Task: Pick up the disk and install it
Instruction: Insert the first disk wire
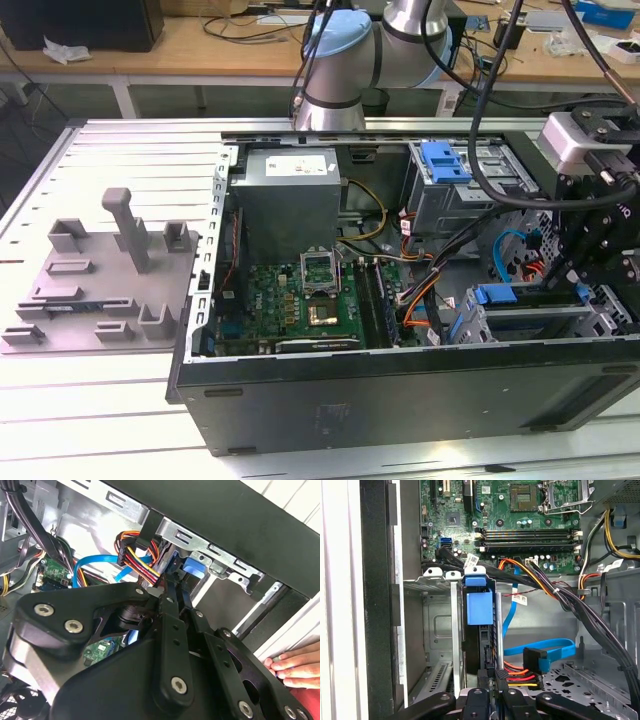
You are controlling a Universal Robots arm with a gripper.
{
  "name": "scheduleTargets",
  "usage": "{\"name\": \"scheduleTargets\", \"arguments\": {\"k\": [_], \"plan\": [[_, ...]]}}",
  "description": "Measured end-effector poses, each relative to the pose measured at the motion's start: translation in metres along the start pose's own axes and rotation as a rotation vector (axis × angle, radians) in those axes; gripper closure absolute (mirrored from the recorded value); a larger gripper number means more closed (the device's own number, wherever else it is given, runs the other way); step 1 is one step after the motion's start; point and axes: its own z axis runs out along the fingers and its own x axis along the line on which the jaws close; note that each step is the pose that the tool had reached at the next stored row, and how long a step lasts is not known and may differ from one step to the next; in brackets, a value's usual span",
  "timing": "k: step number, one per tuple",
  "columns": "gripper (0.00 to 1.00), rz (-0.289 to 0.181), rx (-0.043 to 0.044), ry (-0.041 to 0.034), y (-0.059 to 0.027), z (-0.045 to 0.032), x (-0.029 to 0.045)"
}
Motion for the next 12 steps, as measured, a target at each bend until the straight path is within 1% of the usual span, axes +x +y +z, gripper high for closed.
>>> {"name": "scheduleTargets", "arguments": {"k": [12], "plan": [[0.83, 0.0, 0.0, -0.0001, 0.0, 0.0012, 0.0]]}}
